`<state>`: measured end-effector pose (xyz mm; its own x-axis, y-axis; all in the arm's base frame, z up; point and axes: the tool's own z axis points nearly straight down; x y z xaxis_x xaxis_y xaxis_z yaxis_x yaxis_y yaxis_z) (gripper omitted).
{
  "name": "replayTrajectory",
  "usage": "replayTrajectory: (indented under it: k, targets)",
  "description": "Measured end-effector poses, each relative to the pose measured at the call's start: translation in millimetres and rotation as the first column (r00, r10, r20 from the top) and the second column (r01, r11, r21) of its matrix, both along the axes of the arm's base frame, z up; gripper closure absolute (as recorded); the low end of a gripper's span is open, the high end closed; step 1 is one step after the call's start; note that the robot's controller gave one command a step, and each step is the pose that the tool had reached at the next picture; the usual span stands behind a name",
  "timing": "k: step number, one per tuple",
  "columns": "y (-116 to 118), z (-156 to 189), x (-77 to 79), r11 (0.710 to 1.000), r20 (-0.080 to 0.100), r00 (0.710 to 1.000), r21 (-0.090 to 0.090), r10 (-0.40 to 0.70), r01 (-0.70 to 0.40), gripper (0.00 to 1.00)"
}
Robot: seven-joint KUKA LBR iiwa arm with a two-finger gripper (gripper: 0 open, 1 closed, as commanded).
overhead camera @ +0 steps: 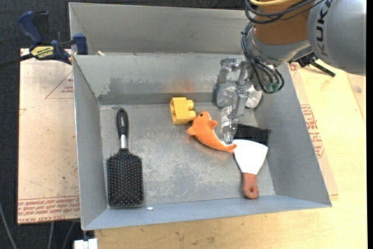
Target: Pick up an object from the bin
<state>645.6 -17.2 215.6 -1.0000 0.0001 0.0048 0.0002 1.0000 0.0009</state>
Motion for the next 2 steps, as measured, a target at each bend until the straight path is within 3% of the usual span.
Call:
replayTrajectory:
  k: [1,2]
  targets:
    - [0,5,0.8,1.000,0.007,1.000,0.000,0.000,0.000,0.00]
    - [23,-47,-37.2,1.000,0.008,1.000,0.001,-0.020,0.020,0.00]
